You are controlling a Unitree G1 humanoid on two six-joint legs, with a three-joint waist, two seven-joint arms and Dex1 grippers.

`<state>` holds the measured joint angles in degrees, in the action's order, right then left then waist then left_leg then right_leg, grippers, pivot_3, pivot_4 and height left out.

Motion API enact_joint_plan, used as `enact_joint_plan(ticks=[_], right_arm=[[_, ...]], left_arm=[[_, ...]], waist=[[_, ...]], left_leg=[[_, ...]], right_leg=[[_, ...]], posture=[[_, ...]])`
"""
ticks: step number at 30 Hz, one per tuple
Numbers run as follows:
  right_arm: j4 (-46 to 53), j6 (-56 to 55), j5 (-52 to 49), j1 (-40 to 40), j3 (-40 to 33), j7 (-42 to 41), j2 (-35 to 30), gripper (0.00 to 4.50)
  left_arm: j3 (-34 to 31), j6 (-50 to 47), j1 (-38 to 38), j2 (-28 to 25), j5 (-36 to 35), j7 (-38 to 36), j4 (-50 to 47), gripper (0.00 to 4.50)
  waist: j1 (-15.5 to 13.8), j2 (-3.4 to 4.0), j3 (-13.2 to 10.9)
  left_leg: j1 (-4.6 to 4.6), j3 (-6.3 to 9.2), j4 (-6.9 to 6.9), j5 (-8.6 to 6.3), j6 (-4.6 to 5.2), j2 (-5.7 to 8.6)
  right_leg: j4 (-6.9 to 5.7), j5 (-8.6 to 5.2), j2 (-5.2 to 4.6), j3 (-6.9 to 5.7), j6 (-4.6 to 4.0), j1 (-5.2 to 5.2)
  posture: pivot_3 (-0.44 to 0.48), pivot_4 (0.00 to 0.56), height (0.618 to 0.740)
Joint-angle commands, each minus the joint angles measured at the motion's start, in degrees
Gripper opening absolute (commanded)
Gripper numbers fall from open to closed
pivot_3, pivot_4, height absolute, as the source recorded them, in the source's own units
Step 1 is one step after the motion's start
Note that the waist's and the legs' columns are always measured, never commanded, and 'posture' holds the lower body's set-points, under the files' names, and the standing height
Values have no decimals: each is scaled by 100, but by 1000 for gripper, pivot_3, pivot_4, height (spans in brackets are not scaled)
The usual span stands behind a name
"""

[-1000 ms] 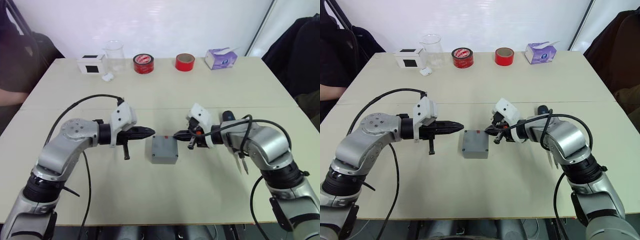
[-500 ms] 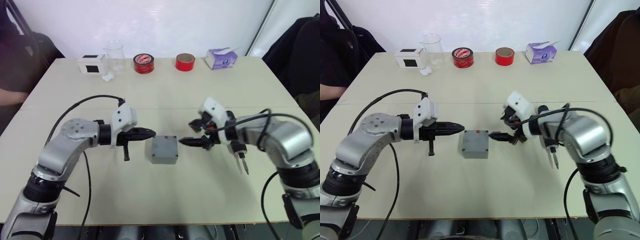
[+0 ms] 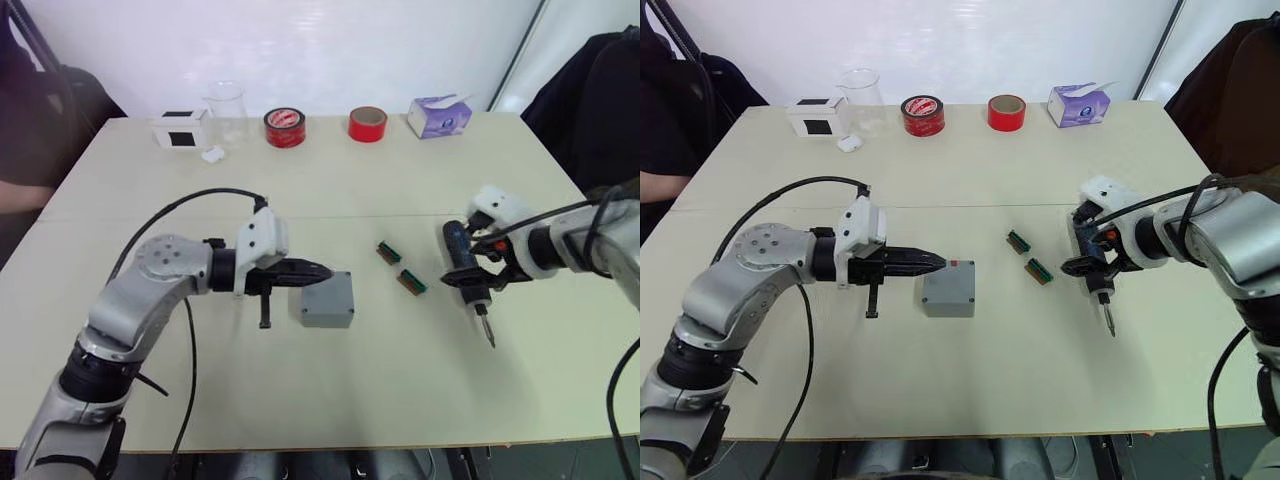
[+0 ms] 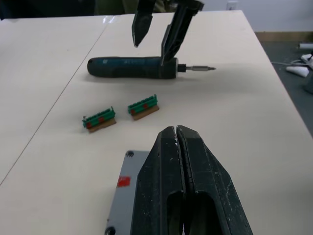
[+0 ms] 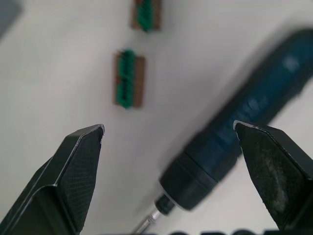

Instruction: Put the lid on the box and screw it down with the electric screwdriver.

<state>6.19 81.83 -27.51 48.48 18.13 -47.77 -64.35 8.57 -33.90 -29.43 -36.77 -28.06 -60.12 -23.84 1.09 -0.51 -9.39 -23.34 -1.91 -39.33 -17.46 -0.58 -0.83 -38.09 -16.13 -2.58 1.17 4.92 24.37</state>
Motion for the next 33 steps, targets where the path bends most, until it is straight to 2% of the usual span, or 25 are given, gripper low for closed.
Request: enact_joint_plan(ticks=[1, 10, 17, 18, 20, 22, 23, 24, 25, 29, 33], right_arm=[[-1034, 313, 369, 637, 478, 27, 229, 4419], [-2440, 438, 707, 1230, 1449, -269, 756, 4419], [-2899, 306, 879, 1217, 1633, -309, 1193, 4419], [-3006, 266, 927, 1228, 1615, -292, 1294, 3939], [-3165, 217, 1015, 1270, 1583, -275, 1435, 3391], [-3310, 139, 1114, 1320, 1566, -278, 1537, 2602], [-3370, 117, 1155, 1342, 1557, -278, 1584, 2435], [-3422, 87, 1191, 1354, 1540, -281, 1608, 1983], [-3463, 85, 1222, 1373, 1524, -272, 1652, 1857], [-3337, 277, 1214, 1385, 1079, -159, 1586, 1856], [-2611, 544, 1076, 1457, 558, -94, 1322, 1855]], left_arm=[[-27, 190, -29, 6, -92, -72, -222, 0], [-77, 240, 87, 58, -91, 21, -328, 0], [-173, 130, 295, 17, -136, 258, -560, 0], [-179, 118, 336, -7, -119, 289, -587, 0], [-188, 133, 386, -49, -92, 303, -584, 0], [-172, 170, 414, -83, -56, 302, -547, 0], [-172, 189, 425, -100, -48, 295, -528, 0], [-160, 183, 422, -98, -43, 308, -525, 0], [-174, 198, 428, -112, -47, 292, -502, 0], [-236, 102, 538, -277, -54, 311, -605, 0], [-344, 79, 736, -367, -64, 456, -725, 0]], waist=[[-9, 0, 0], [-46, 1, 0], [-24, 0, 0], [-18, -3, 2], [-10, -3, 2], [5, -5, 3], [5, -6, 4], [10, -8, 5], [15, -14, 8], [32, -15, 9], [0, 11, -6]], left_leg=[[0, -2, 0, 0, 0, 0], [-6, -4, 1, 0, 0, 5], [-6, -2, 2, 0, 0, 3], [-5, -2, 2, 0, 0, 3], [-2, -2, 2, 0, 0, 2], [0, -3, 2, 0, 0, 1], [0, -3, 2, 0, 0, -1], [0, -3, 2, 0, 0, -1], [1, -3, 2, 0, 0, -1], [4, -4, 2, 0, -1, -3], [0, -5, 3, 0, -1, -2]], right_leg=[[0, 0, 1, 1, 0, 0], [3, 0, -5, 0, 1, 6], [1, 0, -3, -1, 1, 7], [1, 1, -3, 0, 1, 6], [1, 1, -3, 0, 1, 4], [-1, 2, -3, 1, 0, 3], [-1, 2, -2, 0, -1, 3], [-1, 2, 0, -1, -2, 3], [-1, 3, 1, 0, -2, 3], [-2, 8, 0, 0, -8, 2], [-4, 9, -1, 0, -9, 9]], posture=[[0, 150, 740], [0, 150, 740], [0, 150, 740], [0, 150, 740], [0, 150, 740], [0, 150, 740], [0, 150, 740], [0, 150, 740], [0, 150, 740], [0, 150, 740], [0, 150, 740]])
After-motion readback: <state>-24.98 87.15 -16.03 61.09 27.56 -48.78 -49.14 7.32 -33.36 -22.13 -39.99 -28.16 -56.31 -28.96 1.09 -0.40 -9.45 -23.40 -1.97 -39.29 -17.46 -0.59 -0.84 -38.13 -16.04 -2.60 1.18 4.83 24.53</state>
